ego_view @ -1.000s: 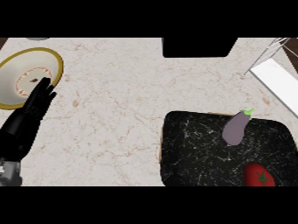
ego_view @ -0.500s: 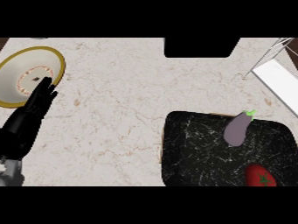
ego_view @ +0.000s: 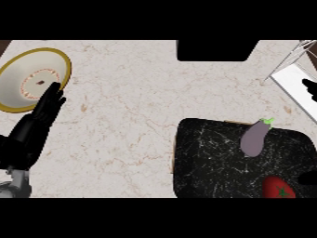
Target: Pick the eggplant from the tray and place it in the tiered shelf
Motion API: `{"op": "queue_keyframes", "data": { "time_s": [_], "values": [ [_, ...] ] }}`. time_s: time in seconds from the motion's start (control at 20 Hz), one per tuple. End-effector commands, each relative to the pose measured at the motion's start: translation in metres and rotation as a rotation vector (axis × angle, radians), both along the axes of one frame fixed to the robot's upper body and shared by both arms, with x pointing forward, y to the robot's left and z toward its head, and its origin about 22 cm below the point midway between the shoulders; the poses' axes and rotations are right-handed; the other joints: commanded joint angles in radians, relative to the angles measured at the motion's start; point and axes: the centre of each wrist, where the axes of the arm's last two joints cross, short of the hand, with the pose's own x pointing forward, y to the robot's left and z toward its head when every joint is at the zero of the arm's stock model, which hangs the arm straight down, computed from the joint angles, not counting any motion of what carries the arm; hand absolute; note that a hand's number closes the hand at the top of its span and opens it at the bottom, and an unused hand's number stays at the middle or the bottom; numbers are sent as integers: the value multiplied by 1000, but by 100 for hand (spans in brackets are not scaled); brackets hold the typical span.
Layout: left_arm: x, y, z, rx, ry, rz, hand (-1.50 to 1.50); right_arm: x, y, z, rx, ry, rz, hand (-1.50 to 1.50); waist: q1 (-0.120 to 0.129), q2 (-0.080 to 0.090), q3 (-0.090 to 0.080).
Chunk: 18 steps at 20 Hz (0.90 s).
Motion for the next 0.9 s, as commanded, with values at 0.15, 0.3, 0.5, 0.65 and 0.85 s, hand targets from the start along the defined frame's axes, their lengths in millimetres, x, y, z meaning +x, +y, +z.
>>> {"op": "queue_keyframes", "data": {
  "time_s": [0.15, 0.3, 0.5, 0.65, 0.85],
  "values": [
    [-2, 24, 21, 10, 6, -3, 0, 18, 35, -4, -96, 45, 1, -150, 4, 0, 0],
    [-1, 22, -1, -13, 12, -3, 0, 21, 46, -23, -101, 51, 27, -150, -4, -1, 0],
    [4, -9, 3, 22, -6, 21, 0, 24, 38, -36, -147, 147, 54, -150, -9, -1, 1],
    [1, 2, 3, 20, -2, 17, 0, 35, 48, -30, -190, 225, 75, -150, -4, 0, 0],
    [8, 1, -7, 5, 5, -5, 0, 45, 53, -36, -241, 270, 79, -150, -5, 0, 0]
  ]
}}
